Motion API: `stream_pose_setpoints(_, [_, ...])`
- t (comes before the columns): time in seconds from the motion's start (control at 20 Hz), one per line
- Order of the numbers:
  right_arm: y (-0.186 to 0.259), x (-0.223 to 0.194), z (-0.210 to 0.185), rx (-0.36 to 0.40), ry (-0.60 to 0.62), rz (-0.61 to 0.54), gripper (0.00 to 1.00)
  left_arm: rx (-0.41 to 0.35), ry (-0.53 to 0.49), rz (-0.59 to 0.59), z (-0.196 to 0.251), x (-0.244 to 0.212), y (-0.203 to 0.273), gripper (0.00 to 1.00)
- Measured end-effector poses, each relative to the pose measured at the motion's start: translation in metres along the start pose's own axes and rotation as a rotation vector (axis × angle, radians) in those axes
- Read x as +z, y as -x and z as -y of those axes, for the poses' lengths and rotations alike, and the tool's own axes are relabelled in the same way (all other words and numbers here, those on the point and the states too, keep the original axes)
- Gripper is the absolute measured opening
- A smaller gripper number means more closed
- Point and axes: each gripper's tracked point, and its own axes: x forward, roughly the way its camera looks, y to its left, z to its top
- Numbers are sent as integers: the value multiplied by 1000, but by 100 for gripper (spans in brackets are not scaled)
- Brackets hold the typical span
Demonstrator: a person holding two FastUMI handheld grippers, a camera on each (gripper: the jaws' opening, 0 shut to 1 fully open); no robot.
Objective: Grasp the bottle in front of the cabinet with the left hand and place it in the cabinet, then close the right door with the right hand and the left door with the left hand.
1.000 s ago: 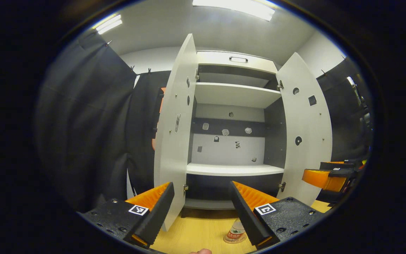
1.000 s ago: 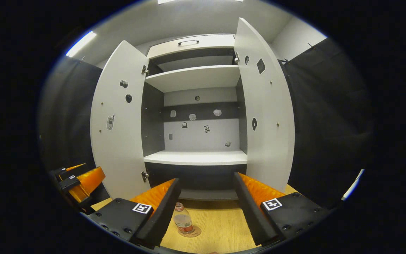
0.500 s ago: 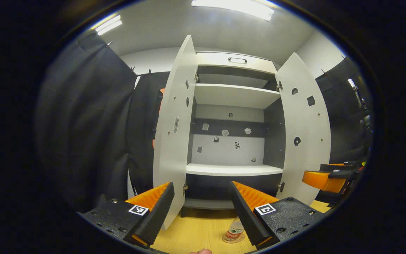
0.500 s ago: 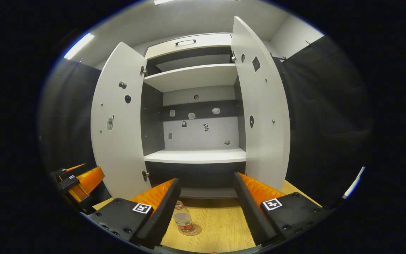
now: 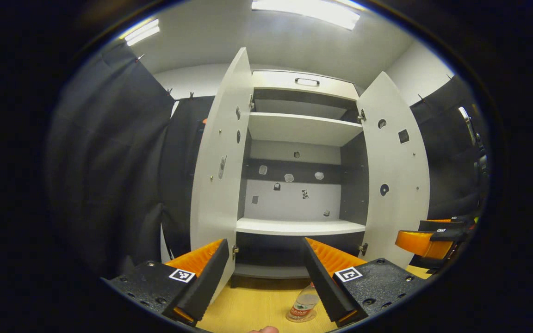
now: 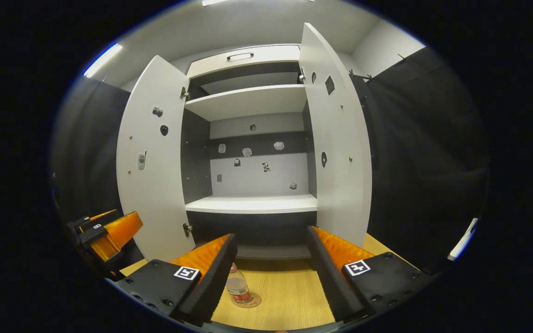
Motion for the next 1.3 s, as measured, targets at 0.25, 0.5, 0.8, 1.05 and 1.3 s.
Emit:
stream_pose_setpoints(0.25, [8,1,10,-42,-7,-5,98,-146,95,-17,53,-22,-37,94])
stream_pose_setpoints(0.5, [16,-3,32,-102,14,-23,98,-230,143,-79,91,-76,-72,95])
stream_pose_setpoints(0.8, [14,-7,47,-158,12,-42,98,-201,99,-157,98,-176,-92,95])
stream_pose_setpoints(1.05, [18,-10,51,-169,15,-56,98,-181,60,-272,104,-250,-87,95])
stream_pose_setpoints(1.3, [26,-12,54,-181,16,-74,98,-140,18,-329,101,-296,-81,95])
